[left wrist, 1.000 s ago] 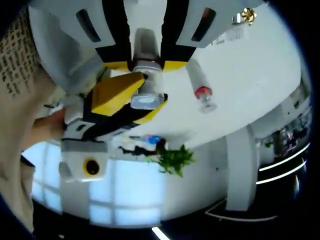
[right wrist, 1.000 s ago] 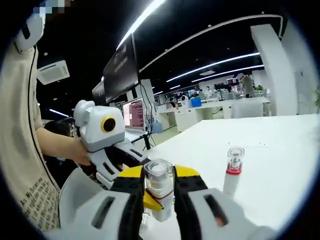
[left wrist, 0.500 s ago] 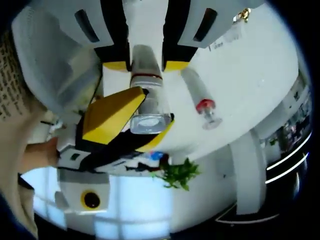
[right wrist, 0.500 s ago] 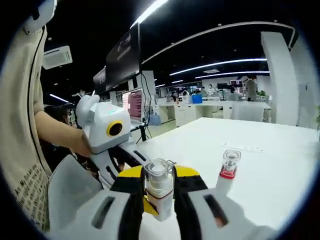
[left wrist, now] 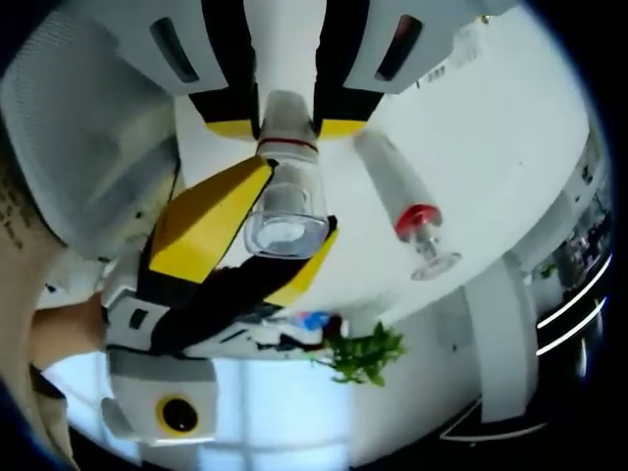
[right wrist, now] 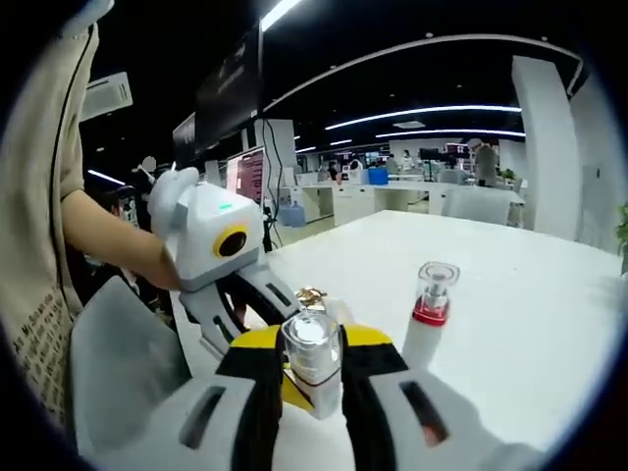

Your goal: Arrange the skincare products in the storage area until every visible bottle or jar stands upright without overlapping.

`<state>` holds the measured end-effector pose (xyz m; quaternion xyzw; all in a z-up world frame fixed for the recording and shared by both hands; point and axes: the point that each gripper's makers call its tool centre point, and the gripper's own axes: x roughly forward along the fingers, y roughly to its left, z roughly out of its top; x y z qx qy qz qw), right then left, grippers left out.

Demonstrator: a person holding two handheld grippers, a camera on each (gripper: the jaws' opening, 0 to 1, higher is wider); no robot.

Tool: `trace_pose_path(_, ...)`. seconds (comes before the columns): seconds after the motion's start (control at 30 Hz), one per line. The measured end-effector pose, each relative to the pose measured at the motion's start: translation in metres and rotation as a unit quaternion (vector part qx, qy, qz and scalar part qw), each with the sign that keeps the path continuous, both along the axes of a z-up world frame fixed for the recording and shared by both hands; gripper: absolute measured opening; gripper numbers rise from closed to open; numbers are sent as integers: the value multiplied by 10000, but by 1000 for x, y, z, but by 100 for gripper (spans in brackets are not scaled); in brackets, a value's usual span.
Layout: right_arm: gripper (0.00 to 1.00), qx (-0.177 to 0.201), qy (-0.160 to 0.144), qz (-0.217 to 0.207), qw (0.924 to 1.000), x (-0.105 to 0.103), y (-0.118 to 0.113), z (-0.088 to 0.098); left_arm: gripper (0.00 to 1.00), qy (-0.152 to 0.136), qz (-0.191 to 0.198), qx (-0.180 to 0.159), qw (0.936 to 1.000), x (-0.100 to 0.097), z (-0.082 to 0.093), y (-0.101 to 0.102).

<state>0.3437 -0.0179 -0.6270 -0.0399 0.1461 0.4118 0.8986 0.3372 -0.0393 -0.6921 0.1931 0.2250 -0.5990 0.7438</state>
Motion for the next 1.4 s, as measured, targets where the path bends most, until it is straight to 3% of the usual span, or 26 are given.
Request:
trace_pose_path(0.37, 22, -285, 253, -114, 9992, 20, -12, -38, 17, 186, 43, 60, 9998, 17, -35, -11)
trace_pose_path(0.57, 22, -336, 341, -160, 9987, 26, -17, -48, 17, 231, -4, 95, 9997, 23, -44, -15)
trace_pose_path(0.97, 23, -233, 288, -440, 9983, 53, -34, -49, 18, 99, -127, -2, 9999, 49, -44, -29)
trace_pose_path(1.2, 29, -129, 401, -650, 9970, 57, -37, -53, 18, 80, -129, -38, 9999, 58, -44, -32)
trace_pose_path(1.4, 28, -119, 491, -765, 9958, 58, -40, -60, 18, 86, -112, -51, 9999, 62, -44, -34)
